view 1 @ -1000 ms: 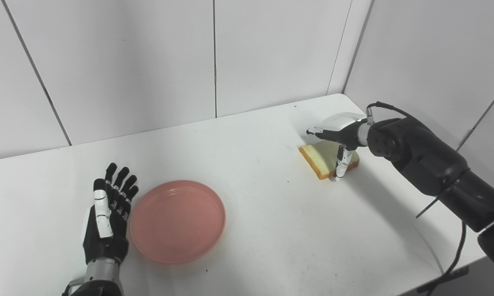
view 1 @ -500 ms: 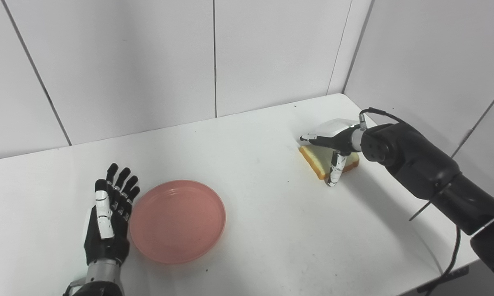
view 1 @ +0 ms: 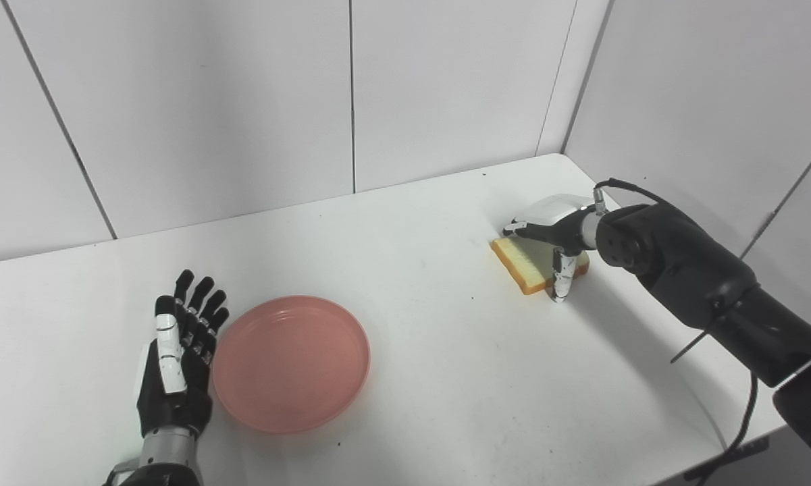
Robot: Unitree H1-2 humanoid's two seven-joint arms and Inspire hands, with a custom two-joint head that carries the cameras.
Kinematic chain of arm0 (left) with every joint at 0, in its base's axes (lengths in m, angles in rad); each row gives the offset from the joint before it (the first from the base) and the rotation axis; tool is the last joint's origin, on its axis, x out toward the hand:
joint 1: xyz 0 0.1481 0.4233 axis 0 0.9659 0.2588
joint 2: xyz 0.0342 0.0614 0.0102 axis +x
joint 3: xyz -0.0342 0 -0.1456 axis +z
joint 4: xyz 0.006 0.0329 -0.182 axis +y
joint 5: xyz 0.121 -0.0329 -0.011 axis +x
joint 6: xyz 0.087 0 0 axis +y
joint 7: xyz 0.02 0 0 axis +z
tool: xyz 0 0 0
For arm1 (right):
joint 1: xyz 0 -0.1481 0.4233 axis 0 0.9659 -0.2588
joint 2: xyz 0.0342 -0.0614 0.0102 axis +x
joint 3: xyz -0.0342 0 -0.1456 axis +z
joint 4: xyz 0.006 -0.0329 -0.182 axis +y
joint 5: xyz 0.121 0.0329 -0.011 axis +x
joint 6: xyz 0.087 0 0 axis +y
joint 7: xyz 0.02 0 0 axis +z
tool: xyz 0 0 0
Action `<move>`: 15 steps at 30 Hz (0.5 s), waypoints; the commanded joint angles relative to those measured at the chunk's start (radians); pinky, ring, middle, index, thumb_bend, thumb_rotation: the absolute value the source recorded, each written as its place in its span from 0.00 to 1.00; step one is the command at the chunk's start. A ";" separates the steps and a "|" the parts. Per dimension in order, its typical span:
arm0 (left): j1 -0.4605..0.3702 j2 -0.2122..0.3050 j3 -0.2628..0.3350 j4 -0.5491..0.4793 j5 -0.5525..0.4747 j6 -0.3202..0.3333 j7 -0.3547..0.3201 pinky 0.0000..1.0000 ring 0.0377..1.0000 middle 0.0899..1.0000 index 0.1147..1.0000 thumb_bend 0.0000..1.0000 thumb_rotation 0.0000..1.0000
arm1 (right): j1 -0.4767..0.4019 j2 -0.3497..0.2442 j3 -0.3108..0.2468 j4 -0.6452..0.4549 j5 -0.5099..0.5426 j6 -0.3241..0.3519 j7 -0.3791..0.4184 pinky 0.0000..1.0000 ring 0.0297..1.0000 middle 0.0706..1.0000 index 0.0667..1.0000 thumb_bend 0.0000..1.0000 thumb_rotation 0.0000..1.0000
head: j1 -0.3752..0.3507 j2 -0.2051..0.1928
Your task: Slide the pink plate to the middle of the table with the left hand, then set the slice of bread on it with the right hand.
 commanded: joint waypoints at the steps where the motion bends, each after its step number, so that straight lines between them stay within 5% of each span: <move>1: -0.003 0.002 -0.003 -0.017 0.001 0.002 0.001 0.93 0.92 0.94 0.95 0.68 1.00 | -0.028 -0.046 -0.019 -0.011 -0.020 -0.020 -0.025 0.99 1.00 0.98 0.94 0.95 0.09 | 0.001 0.002; 6: -0.002 -0.001 -0.004 -0.024 0.001 0.007 0.004 0.93 0.91 0.94 0.95 0.68 1.00 | -0.018 -0.046 -0.027 -0.001 -0.031 -0.041 -0.067 1.00 0.99 0.97 0.93 0.93 0.09 | 0.003 0.004; 10: 0.000 -0.001 -0.004 -0.026 0.003 0.008 0.006 0.93 0.91 0.94 0.95 0.68 1.00 | 0.003 -0.032 -0.046 0.019 -0.011 -0.083 -0.146 0.70 0.84 0.87 0.83 0.85 0.05 | 0.003 0.006; 15: 0.001 0.001 -0.006 -0.029 0.005 0.010 0.005 0.94 0.91 0.94 0.95 0.68 1.00 | 0.021 -0.009 -0.077 0.051 0.042 -0.159 -0.237 0.58 0.68 0.72 0.70 0.78 0.00 | 0.002 0.008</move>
